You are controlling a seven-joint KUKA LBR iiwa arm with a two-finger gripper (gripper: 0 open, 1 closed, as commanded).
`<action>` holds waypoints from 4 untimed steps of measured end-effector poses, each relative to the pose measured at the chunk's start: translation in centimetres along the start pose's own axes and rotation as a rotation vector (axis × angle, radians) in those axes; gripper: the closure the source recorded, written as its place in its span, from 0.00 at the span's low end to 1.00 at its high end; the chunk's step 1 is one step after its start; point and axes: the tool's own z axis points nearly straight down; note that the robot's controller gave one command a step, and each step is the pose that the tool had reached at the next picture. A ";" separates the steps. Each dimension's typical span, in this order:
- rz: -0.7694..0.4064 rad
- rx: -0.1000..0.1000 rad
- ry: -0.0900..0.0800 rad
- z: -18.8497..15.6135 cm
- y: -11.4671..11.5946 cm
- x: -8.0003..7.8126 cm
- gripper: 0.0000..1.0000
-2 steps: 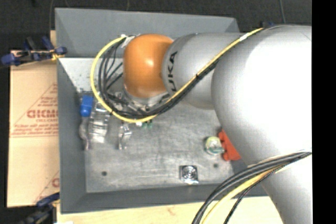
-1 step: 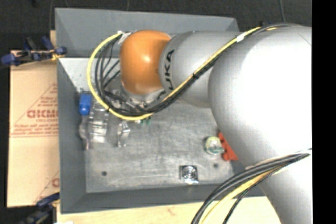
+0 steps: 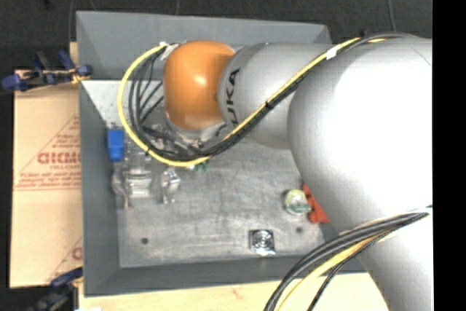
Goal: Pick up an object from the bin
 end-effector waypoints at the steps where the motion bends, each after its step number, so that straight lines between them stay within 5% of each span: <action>1: -0.233 -0.002 0.002 0.0 0.7 0.3 0.00; 2: -0.407 -0.008 -0.016 0.2 -5.3 3.6 0.00; 3: -0.426 -0.006 -0.012 -10.0 -3.1 2.7 0.00; 4: -0.608 -0.005 -0.004 -7.4 -15.3 3.8 0.00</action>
Offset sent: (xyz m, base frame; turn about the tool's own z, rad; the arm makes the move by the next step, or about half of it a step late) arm -0.0190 0.0283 -0.0026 -0.3647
